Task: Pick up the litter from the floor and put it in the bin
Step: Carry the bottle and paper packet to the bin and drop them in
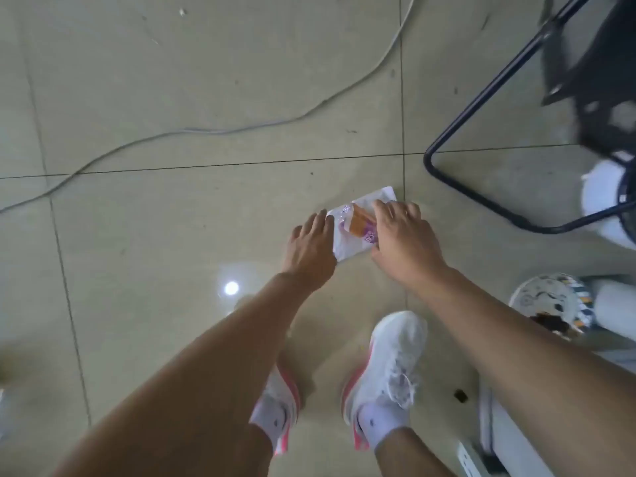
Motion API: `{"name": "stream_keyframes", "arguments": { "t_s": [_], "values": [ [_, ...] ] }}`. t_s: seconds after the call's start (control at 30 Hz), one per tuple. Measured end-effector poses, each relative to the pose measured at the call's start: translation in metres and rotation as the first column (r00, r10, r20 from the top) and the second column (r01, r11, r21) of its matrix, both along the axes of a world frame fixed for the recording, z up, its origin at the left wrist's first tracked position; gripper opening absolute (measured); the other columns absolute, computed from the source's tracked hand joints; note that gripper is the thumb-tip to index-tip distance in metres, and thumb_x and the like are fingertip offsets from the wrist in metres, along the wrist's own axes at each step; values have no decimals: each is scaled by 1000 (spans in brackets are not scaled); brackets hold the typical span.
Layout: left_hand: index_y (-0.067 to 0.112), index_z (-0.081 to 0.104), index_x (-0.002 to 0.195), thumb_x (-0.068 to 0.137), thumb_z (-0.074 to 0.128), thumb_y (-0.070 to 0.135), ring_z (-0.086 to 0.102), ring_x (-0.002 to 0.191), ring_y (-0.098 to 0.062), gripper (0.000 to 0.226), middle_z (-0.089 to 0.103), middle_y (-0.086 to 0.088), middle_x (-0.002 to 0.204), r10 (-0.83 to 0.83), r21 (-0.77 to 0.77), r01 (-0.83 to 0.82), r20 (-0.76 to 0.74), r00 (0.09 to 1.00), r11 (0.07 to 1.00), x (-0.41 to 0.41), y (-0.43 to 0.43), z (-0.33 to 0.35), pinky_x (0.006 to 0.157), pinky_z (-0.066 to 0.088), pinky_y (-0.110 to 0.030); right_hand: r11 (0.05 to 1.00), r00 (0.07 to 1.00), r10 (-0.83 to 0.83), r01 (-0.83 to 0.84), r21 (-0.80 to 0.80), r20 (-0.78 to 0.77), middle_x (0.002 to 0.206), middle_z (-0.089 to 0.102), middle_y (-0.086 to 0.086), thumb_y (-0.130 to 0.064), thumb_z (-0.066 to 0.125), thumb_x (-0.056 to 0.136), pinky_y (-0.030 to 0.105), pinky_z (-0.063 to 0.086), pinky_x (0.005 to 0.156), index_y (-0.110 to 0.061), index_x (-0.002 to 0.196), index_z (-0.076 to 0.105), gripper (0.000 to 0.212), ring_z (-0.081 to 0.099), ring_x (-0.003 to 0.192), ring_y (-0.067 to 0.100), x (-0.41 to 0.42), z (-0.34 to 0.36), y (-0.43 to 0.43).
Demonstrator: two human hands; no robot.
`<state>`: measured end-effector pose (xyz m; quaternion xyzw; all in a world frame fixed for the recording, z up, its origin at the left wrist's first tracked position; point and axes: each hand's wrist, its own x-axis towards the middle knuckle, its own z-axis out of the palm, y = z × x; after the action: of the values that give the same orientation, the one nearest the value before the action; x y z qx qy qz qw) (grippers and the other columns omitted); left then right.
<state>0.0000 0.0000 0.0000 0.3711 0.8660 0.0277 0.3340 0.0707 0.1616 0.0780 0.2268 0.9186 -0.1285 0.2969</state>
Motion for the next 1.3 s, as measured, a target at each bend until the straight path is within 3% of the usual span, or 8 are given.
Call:
{"name": "stream_keyframes", "arguments": {
  "t_s": [0.13,0.27,0.47,0.57,0.73,0.9,1.07,1.3],
  "values": [
    [14,41,144,77,79,52,47,128,-25,86,47,-3,140,142,12,-141,-83,986,990,9,28,-53,100,44,-39,1000,999,-1,1,-14,34,132,57,9,-26,70,89,42,51,91,-15,143,43,62,51,125,32,-3,-67,0],
    [17,45,132,72,84,54,52,111,-25,81,51,-3,123,279,-28,-288,-175,944,957,13,41,-77,87,46,-38,999,998,36,-37,5,44,124,60,5,-49,69,92,42,52,88,-15,133,50,56,59,116,31,-4,-101,-1],
    [19,55,95,85,79,31,66,99,-34,28,65,-6,110,534,-69,-530,132,835,845,-7,30,-69,74,44,-34,1000,1000,8,-8,21,-3,117,62,8,-43,69,92,41,51,84,-11,125,52,49,62,109,32,-12,-83,3],
    [17,58,96,96,59,27,67,100,-38,10,68,-10,111,633,-89,-629,192,750,772,-27,8,-31,74,46,-35,1000,999,-15,16,22,-35,117,60,10,-45,71,89,42,48,82,-11,122,52,52,60,108,35,-31,-36,7],
    [18,45,98,100,42,20,61,98,-38,5,61,-12,108,679,-33,-682,150,719,730,-63,-38,95,72,38,-38,1000,992,27,-27,-3,-121,120,61,11,-47,70,89,43,49,82,-11,124,51,54,60,109,35,-87,100,-9],
    [13,39,84,90,44,10,47,78,-31,8,46,-1,81,826,65,-852,217,520,519,-106,-97,291,56,28,-35,996,969,81,-90,-29,-235,115,63,14,-53,74,82,44,50,83,-12,115,55,55,59,106,39,-147,303,-46],
    [12,37,88,89,43,6,42,70,-27,8,44,-1,77,884,80,-923,269,383,375,-118,-161,499,51,26,-33,987,947,127,-150,-59,-294,116,63,9,-59,73,81,41,48,82,-15,122,57,62,54,110,35,-183,522,-94],
    [11,45,91,88,47,10,39,62,-15,4,46,3,75,947,187,-947,139,289,261,-102,-237,735,51,27,-31,931,850,319,-364,-28,-420,120,62,7,-67,69,81,40,47,81,-16,124,56,68,54,115,33,-210,741,-168]
  ]
}}
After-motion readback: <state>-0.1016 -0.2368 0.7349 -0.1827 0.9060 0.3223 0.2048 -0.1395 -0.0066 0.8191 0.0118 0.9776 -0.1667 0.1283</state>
